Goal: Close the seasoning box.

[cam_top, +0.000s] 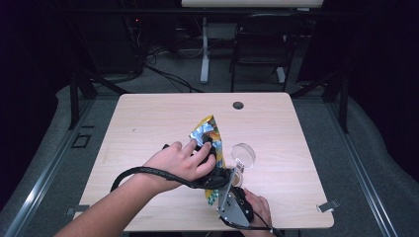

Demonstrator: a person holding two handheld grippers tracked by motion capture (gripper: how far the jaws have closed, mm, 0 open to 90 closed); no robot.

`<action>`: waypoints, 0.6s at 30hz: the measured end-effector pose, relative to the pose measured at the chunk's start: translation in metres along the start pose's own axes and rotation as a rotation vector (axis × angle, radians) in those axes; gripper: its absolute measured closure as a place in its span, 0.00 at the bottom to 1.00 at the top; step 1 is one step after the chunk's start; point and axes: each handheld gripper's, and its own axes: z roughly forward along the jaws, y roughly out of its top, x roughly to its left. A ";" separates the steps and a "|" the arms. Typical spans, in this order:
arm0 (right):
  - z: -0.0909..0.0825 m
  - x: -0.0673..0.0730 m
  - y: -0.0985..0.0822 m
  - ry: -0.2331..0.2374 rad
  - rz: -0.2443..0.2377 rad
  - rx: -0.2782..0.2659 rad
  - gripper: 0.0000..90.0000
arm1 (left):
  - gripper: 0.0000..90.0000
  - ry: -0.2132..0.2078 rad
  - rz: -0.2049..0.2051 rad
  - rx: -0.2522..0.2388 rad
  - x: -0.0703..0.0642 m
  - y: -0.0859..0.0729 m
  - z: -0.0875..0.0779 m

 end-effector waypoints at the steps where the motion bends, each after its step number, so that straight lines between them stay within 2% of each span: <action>1: 0.000 0.000 0.000 0.000 -0.005 0.006 0.92 | 0.91 0.000 0.000 0.000 0.000 0.000 0.000; 18: 0.000 0.000 0.000 0.000 0.001 -0.001 0.92 | 0.91 -0.001 0.002 -0.002 0.000 0.000 0.000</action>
